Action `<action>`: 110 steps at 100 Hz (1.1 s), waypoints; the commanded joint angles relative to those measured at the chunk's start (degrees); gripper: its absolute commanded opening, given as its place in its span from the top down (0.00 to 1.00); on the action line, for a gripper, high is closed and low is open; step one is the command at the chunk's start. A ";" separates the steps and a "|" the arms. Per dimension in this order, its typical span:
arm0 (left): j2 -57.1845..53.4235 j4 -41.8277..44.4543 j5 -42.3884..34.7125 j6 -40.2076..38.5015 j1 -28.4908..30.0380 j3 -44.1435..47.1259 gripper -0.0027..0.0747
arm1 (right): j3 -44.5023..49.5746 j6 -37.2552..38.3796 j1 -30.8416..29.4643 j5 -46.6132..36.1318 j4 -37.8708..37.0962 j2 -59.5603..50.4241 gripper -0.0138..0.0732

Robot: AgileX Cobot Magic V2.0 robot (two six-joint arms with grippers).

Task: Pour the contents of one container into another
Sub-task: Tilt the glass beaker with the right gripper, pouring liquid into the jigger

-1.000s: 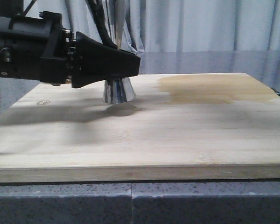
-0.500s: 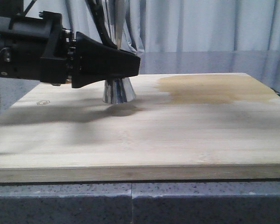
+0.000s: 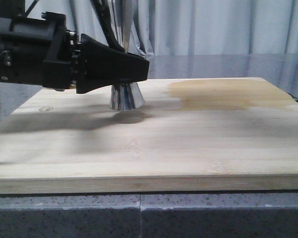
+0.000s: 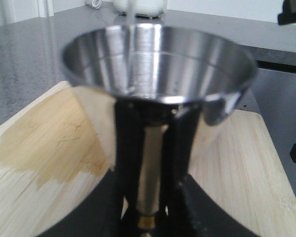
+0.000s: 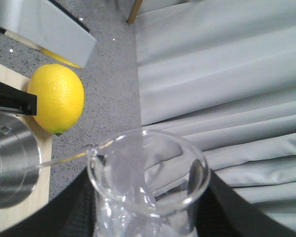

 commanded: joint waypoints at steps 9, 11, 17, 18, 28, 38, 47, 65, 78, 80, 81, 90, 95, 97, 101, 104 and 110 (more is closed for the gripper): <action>-2.77 -2.30 -12.18 -0.41 -0.48 -1.10 0.97 | -2.25 0.11 0.13 -1.49 -1.23 -1.56 0.64; -2.77 -2.30 -12.18 -0.41 -0.48 -1.10 0.97 | -2.25 0.11 0.13 -1.49 -1.23 -1.56 0.64; -2.77 -2.30 -12.18 -0.41 -0.48 -1.10 0.97 | -2.25 0.11 0.13 -1.49 -1.23 -1.56 0.64; -2.77 -2.30 -12.18 -0.41 -0.48 -1.10 0.97 | -2.25 0.11 0.13 -1.49 -1.33 -1.56 0.64; -2.77 -2.30 -12.18 -0.41 -0.48 -1.10 0.97 | -2.25 0.11 0.13 -1.49 -1.59 -1.56 0.64; -2.77 -2.30 -12.18 -0.50 -0.48 -1.10 0.97 | -2.25 0.11 0.13 -1.49 -1.74 -1.56 0.64; -2.77 -2.30 -12.18 -0.50 -0.48 -1.10 0.97 | -2.25 0.11 0.13 -1.49 -1.97 -1.56 0.64; -2.77 -2.30 -12.18 -0.54 -0.48 -1.10 0.97 | -2.25 0.11 0.13 -1.49 -2.46 -1.56 0.64; -2.77 -2.30 -12.18 -0.63 -0.48 -1.10 0.97 | -2.25 0.11 0.13 -1.49 -3.14 -1.56 0.64; -2.77 -2.30 -12.18 -0.63 -0.48 -1.10 0.97 | -2.25 0.11 0.13 -1.49 -3.14 -1.56 0.64; -2.77 -2.30 -12.18 -0.63 -0.48 -1.10 0.97 | -2.25 0.11 0.13 -1.49 -3.14 -1.56 0.64; -2.77 -2.30 -12.18 -0.63 -0.48 -1.10 0.97 | -2.25 0.11 0.13 -1.49 -3.37 -1.56 0.64; -2.77 -2.30 -12.18 -0.63 -0.48 -1.10 0.97 | -2.25 0.11 0.13 -1.49 -3.52 -1.56 0.64; -2.77 -2.30 -12.18 -0.63 -0.48 -1.10 0.97 | -2.25 0.11 0.13 -1.49 -3.62 -1.56 0.64; -2.77 -2.30 -12.18 -0.63 -0.48 -1.10 0.97 | -2.25 0.11 0.13 -1.49 -3.54 -1.56 0.64; -2.77 -2.30 -12.18 -0.63 -0.48 -1.10 0.97 | -2.25 0.11 0.13 -1.49 -3.64 -1.56 0.64; -2.77 -2.30 -12.18 -0.63 -0.48 -1.10 0.97 | -2.25 0.11 0.13 -1.49 -3.77 -1.56 0.64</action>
